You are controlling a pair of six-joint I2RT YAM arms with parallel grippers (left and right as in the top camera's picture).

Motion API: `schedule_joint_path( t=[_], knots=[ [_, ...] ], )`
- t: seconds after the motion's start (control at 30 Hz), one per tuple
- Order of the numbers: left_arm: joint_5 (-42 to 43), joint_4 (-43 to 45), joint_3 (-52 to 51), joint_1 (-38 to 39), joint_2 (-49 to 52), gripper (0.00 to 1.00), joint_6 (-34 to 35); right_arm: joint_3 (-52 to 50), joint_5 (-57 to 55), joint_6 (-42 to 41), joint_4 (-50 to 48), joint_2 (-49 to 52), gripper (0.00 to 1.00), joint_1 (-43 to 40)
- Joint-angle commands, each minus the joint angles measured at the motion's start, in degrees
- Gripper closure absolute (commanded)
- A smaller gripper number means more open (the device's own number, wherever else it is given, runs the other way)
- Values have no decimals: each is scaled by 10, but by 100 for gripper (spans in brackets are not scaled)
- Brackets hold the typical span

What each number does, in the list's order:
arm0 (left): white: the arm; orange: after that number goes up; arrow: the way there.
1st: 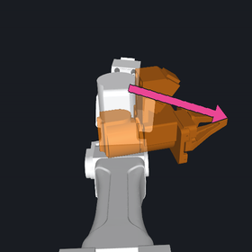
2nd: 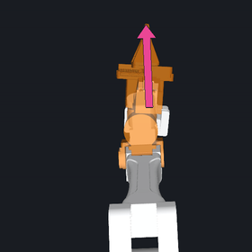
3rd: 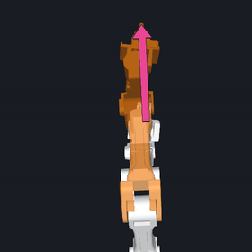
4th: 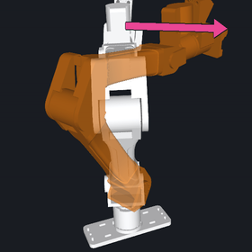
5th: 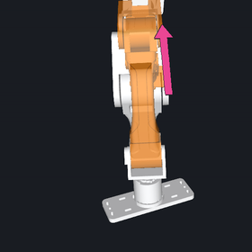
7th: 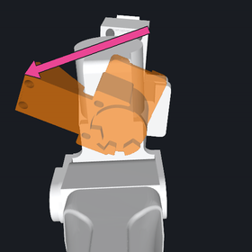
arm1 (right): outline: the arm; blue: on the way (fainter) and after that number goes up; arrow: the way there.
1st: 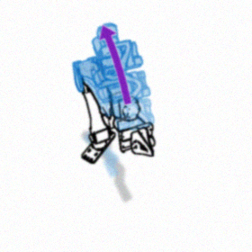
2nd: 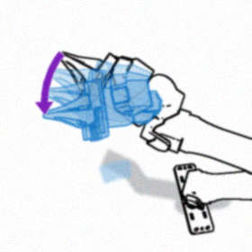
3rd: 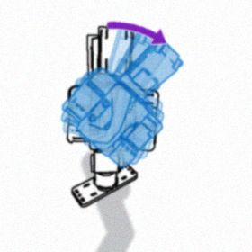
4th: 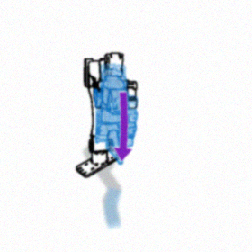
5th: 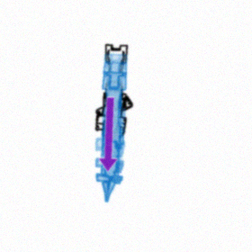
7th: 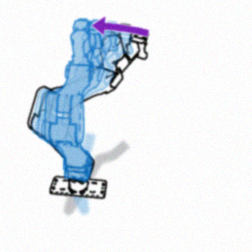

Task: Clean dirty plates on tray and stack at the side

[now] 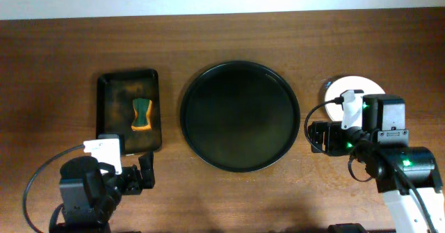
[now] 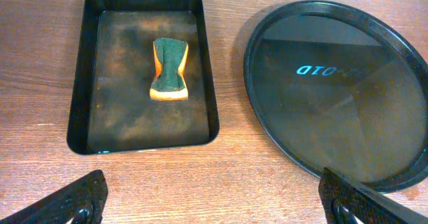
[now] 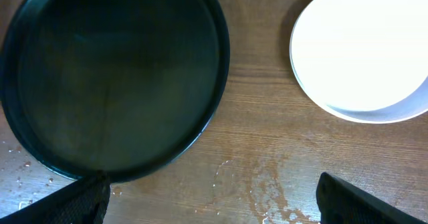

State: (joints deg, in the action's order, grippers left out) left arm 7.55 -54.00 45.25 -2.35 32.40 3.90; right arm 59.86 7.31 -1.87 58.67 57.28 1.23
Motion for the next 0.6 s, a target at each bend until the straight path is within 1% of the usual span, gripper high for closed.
schedule_joint_path(
  t=[0.0,0.07,0.2,0.27,0.37,0.47,0.57],
  knots=[
    [6,-1,-3,-1,-1,1,-11,-12,-11,9,-26,-31,1,6],
    [6,-1,-3,-1,-1,1,-11,-60,-11,9,-108,-87,1,6],
    [6,-1,-3,-1,-1,1,-11,-215,0,8,-288,-233,1,7],
    [6,-1,-3,-1,-1,1,-11,-317,-1,8,-402,-338,1,8],
    [6,-1,-3,-1,-1,1,-11,-423,-5,9,-511,-448,1,22],
    [6,-1,-3,-1,-1,1,-11,-519,-11,9,-631,-532,1,22],
    [6,-1,-3,-1,-1,1,-11,-582,-51,10,-714,-571,1,21]
  ],
)
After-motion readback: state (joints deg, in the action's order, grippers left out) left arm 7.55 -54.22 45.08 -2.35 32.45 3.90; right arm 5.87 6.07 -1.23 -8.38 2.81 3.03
